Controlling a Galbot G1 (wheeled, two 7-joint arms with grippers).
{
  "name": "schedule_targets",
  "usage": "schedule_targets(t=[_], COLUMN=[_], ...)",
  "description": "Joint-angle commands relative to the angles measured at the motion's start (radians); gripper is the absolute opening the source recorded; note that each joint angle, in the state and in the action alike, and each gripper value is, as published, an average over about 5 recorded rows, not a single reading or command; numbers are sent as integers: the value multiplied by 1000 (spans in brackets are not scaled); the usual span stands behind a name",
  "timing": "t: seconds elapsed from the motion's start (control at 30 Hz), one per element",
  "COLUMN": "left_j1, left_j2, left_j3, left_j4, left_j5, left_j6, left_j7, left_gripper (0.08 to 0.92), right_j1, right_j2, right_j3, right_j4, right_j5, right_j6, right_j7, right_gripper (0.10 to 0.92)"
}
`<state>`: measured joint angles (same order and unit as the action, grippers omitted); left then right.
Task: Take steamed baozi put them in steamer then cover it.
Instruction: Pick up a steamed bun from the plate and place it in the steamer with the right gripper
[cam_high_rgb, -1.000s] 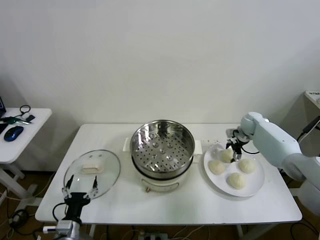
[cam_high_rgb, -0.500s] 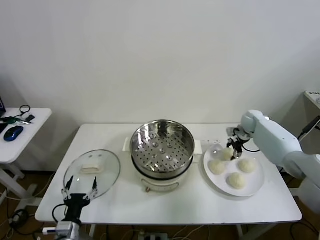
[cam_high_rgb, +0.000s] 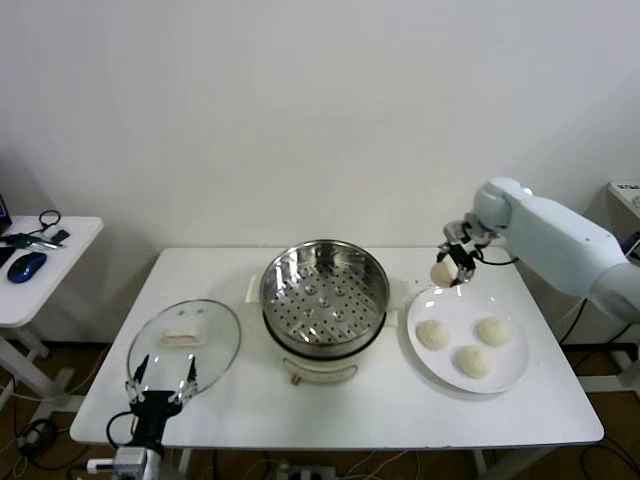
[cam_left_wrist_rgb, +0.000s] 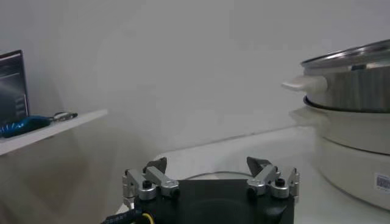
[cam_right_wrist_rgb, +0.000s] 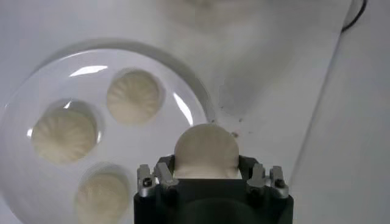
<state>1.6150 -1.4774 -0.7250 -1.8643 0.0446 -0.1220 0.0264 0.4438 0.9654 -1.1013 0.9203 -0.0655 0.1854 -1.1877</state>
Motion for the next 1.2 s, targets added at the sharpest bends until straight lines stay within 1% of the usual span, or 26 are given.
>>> schedule_targets(t=[0.03,0.27,0.53,0.73,0.9,1.03,1.2], left_j1=[4,16,26,22,30,37,44], left_j2=[-2,-2,14,26,32,38,42], left_j3=[2,1,4,8,8,5,1], left_j4=[-5,-16,-29,-40,-46,-46,-46], left_j5=[2,2,0,2,3,4,0], left_j6=[1,-2,3,6,1,-10,-16], left_j7=[1,1,1,-2,-8,-17,-30], left_gripper=[823,823,823,823,823,823,823], right_j1=[217,298,218,131,43,-14,-55], right_j2=[11,130,273,363,414,442,450], right_j3=[-149,-174,-123,-83,-38,-14,-8], right_j4=[149,185,228,211,168,126,117], right_j5=[51,22,-131,-270,-393,-452,-515], right_j6=[70,164,235,307,357,368,384], right_j7=[-17,-27,-19,-4,24,35,44], right_gripper=[679,679,679,679,679,679,679])
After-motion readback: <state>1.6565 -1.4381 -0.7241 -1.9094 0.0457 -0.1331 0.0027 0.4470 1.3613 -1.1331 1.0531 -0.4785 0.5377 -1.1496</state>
